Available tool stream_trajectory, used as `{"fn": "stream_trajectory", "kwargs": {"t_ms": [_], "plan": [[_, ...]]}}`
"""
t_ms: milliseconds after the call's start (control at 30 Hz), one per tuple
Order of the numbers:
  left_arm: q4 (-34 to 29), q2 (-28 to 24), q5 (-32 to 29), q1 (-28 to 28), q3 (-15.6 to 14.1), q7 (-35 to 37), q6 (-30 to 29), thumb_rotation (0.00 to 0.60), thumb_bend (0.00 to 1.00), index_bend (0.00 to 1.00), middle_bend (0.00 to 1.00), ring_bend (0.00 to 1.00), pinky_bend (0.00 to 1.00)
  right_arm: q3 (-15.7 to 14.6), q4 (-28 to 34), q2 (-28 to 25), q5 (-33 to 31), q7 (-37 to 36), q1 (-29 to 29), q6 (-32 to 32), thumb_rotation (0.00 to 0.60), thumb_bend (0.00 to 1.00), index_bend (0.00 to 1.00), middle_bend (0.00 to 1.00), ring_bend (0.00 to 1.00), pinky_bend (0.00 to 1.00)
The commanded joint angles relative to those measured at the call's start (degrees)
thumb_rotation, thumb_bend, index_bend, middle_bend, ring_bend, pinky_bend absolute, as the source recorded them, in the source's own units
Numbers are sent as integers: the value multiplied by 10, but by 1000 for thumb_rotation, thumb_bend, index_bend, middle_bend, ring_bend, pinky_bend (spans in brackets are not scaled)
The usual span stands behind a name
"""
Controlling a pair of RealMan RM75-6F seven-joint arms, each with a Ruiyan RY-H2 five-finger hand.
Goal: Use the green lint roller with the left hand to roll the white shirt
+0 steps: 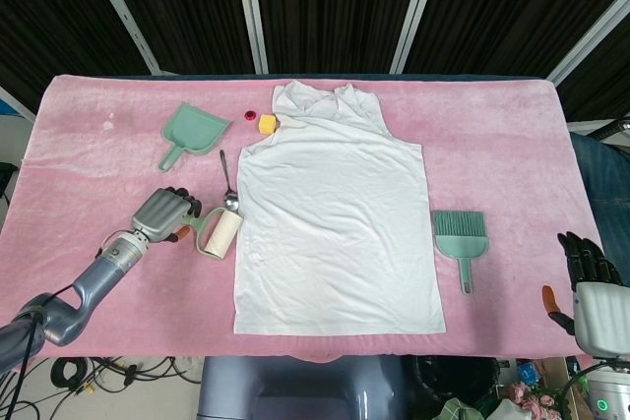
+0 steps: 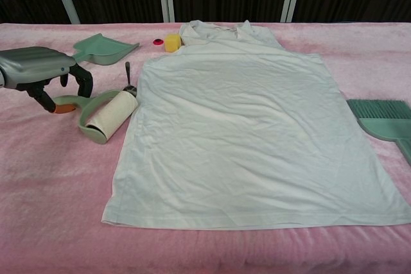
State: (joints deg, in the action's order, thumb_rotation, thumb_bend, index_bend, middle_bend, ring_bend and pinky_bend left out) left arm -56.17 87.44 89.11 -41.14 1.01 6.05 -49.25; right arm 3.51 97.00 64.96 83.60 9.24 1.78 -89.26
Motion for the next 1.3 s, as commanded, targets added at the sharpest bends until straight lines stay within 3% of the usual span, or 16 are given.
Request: {"fn": "stream_trajectory", "kwargs": {"t_ms": [33,333,567,833,1067,1133,1300], "plan": [[1,1,-2,-2,-1,-4,3,600,363,453,452,280,396,-1,1,0,0,1,0,2,600,305,113,94,113,250],[7,6,-8,-4,0,-10,5,600,443,527,502,350,476,-1,4,-2,-5,2,0,8,600,304,113,94,114,250],[9,8,-5,-2,-1,-13,-13,600,537,610,566,458,648,0,9,-7,-11,2,0,16,600,305,113,94,114,250],[-29,-26,-19,-4,11,-26,-18,600,546,621,576,472,668,1,11,-9,-10,2,-2,15,600,305,113,94,115,250],[-168,-115,-88,-18,56,-82,14,600,549,622,576,472,677,0,12,-11,-8,0,-2,17,600,305,113,94,115,250],[-228,-143,-137,-32,76,-102,50,600,554,624,576,472,680,0,12,-11,-9,-1,-2,19,600,305,113,94,115,250],[-289,-174,-245,-85,100,-228,103,600,559,635,577,472,681,0,13,-13,-9,-6,-2,21,600,305,113,93,114,250]]}}
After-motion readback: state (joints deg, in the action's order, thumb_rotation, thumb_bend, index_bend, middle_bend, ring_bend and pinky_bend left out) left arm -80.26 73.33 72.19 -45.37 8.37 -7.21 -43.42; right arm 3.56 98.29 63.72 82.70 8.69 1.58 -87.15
